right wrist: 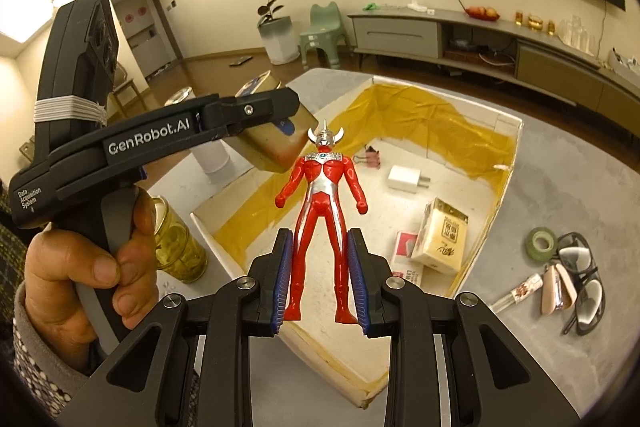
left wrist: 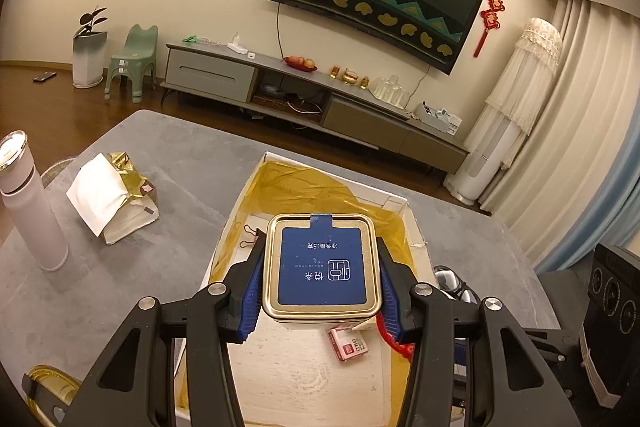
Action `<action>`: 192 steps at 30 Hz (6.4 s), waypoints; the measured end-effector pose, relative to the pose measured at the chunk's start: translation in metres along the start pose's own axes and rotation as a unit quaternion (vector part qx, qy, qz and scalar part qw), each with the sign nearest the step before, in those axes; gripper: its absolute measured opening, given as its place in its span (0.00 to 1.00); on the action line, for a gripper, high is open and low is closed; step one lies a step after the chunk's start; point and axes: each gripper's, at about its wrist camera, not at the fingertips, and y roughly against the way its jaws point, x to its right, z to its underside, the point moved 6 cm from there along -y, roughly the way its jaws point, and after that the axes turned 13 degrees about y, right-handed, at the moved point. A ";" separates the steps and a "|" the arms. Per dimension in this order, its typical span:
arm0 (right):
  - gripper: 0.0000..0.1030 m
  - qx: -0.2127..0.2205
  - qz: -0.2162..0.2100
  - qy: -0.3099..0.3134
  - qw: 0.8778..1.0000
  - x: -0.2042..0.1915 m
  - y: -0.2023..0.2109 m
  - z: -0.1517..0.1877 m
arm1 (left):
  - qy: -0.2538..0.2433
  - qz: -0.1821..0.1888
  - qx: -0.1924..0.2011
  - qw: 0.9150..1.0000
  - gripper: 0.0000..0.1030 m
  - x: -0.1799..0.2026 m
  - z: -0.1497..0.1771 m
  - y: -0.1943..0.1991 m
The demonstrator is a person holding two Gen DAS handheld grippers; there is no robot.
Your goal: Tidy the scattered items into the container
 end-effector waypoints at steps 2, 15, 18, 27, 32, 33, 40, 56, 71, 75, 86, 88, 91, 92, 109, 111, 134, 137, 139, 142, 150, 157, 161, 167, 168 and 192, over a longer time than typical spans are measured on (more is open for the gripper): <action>0.28 -0.003 0.000 -0.002 1.000 0.000 -0.003 0.001 | 0.003 -0.002 0.000 1.000 0.48 -0.002 -0.001 0.000; 0.28 -0.046 0.000 -0.037 0.998 -0.001 -0.036 0.009 | -0.036 -0.045 -0.038 0.998 0.48 -0.010 0.010 -0.022; 0.28 -0.057 0.002 -0.034 0.998 -0.006 -0.041 0.011 | -0.036 -0.051 -0.055 0.997 0.48 -0.018 0.013 -0.027; 0.28 -0.080 0.006 -0.037 0.996 -0.008 -0.055 0.013 | -0.037 -0.072 -0.074 0.994 0.48 -0.033 0.014 -0.038; 0.31 -0.087 0.005 -0.035 0.996 -0.008 -0.057 0.011 | -0.042 -0.076 -0.087 0.992 0.49 -0.033 0.017 -0.045; 0.31 -0.090 0.006 -0.034 0.995 -0.008 -0.057 0.012 | -0.042 -0.078 -0.090 0.992 0.49 -0.034 0.018 -0.047; 0.37 -0.074 0.006 -0.043 0.996 -0.003 -0.047 0.013 | -0.030 -0.077 -0.089 0.993 0.49 -0.037 0.015 -0.045; 0.37 -0.022 -0.026 -0.030 0.999 0.002 0.002 0.027 | -0.040 -0.059 -0.071 0.995 0.49 -0.018 0.012 -0.035; 0.37 0.026 -0.068 -0.020 0.997 0.008 0.036 0.040 | -0.085 -0.014 -0.057 0.995 0.49 0.044 0.024 -0.015; 0.37 0.040 -0.069 -0.027 0.996 0.020 0.050 0.048 | -0.105 -0.007 -0.065 0.992 0.49 0.065 0.033 -0.017; 0.37 0.062 -0.070 -0.060 0.994 0.055 0.079 0.068 | -0.161 0.017 -0.090 0.983 0.49 0.122 0.066 -0.025; 0.37 0.064 -0.066 -0.065 0.994 0.062 0.085 0.071 | -0.167 0.019 -0.095 0.981 0.49 0.131 0.071 -0.028; 0.37 0.065 -0.060 -0.076 0.993 0.072 0.092 0.077 | -0.175 0.025 -0.102 0.979 0.49 0.142 0.081 -0.031; 0.37 0.065 -0.059 -0.080 0.993 0.076 0.094 0.079 | -0.178 0.026 -0.106 0.978 0.49 0.147 0.084 -0.033; 0.37 0.041 -0.004 -0.163 0.986 0.153 0.098 0.125 | -0.215 0.052 -0.153 0.963 0.49 0.202 0.133 -0.065; 0.37 0.037 0.002 -0.171 0.985 0.161 0.096 0.130 | -0.218 0.054 -0.158 0.962 0.49 0.206 0.137 -0.070; 0.39 0.004 0.033 -0.236 0.971 0.234 0.022 0.153 | -0.169 0.045 -0.168 0.970 0.49 0.196 0.136 -0.108; 0.39 0.007 0.011 -0.264 0.964 0.239 0.012 0.154 | -0.168 0.050 -0.165 0.971 0.49 0.196 0.134 -0.105; 0.41 0.007 0.020 -0.262 0.965 0.241 0.007 0.153 | -0.164 0.055 -0.163 0.971 0.49 0.193 0.132 -0.102; 0.43 0.007 0.050 -0.240 0.970 0.245 0.002 0.147 | -0.161 0.055 -0.165 0.971 0.49 0.188 0.130 -0.103; 0.47 -0.032 0.105 -0.150 0.983 0.239 -0.021 0.144 | -0.157 0.059 -0.171 0.971 0.49 0.178 0.125 -0.102; 0.22 -0.046 0.113 -0.140 0.983 0.226 -0.009 0.158 | -0.151 0.067 -0.167 0.972 0.49 0.179 0.119 -0.099; 0.20 -0.064 0.181 -0.059 0.980 0.204 0.015 0.165 | -0.152 0.073 -0.165 0.972 0.49 0.184 0.118 -0.096; 0.20 -0.149 0.318 0.240 0.905 0.133 0.018 0.182 | -0.158 0.078 -0.167 0.970 0.49 0.193 0.124 -0.095; 0.20 -0.158 0.330 0.288 0.885 0.120 0.014 0.187 | -0.161 0.078 -0.170 0.969 0.49 0.195 0.127 -0.096; 0.47 -0.118 0.175 -0.001 0.977 0.277 0.052 0.166 | -0.181 0.081 -0.200 0.960 0.53 0.208 0.154 -0.110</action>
